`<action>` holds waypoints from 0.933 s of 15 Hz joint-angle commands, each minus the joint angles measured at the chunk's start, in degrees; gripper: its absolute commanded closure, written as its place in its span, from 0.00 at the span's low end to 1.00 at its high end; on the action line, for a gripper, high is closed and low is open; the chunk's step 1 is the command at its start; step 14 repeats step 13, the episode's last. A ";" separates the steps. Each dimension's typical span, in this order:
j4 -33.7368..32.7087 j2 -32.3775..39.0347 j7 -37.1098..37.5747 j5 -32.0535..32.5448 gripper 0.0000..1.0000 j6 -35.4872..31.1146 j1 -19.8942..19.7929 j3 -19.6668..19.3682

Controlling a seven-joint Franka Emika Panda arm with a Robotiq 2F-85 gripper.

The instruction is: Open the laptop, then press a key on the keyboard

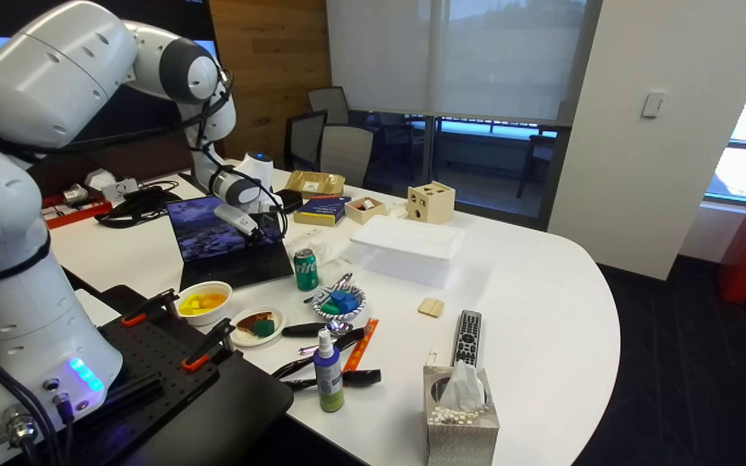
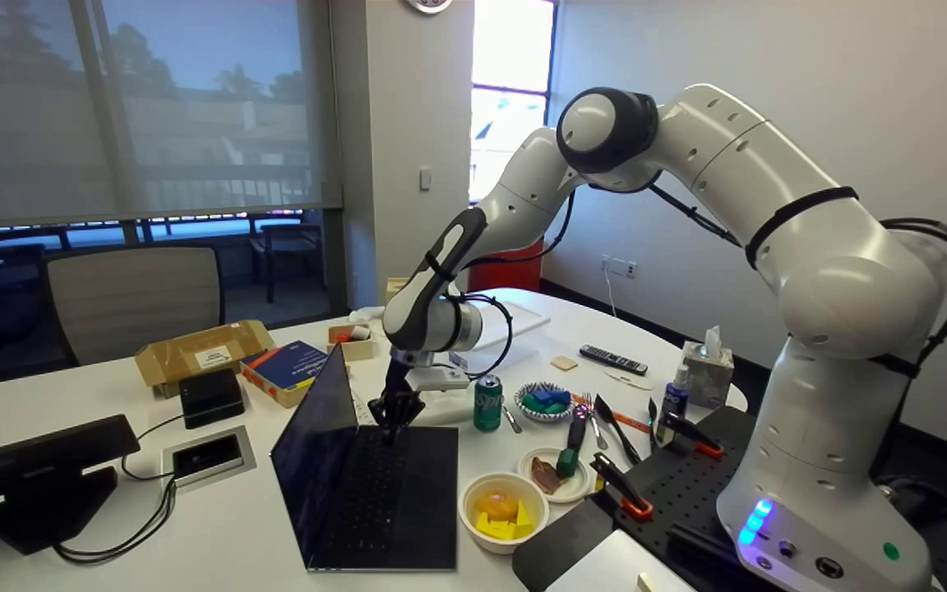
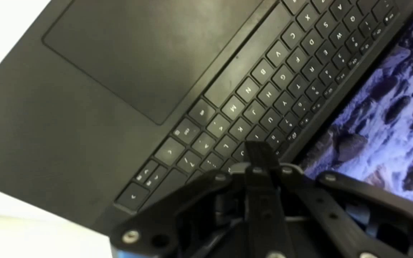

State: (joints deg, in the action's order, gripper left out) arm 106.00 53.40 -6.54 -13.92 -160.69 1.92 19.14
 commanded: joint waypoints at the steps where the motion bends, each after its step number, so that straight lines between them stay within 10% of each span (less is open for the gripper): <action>1: 5.82 -5.70 -0.24 -0.59 0.68 -2.71 -3.12 2.16; 10: 6.95 -10.67 1.99 0.79 0.01 0.19 -1.66 -1.40; 14: 6.84 -11.01 2.21 1.32 0.00 0.56 -0.89 -2.59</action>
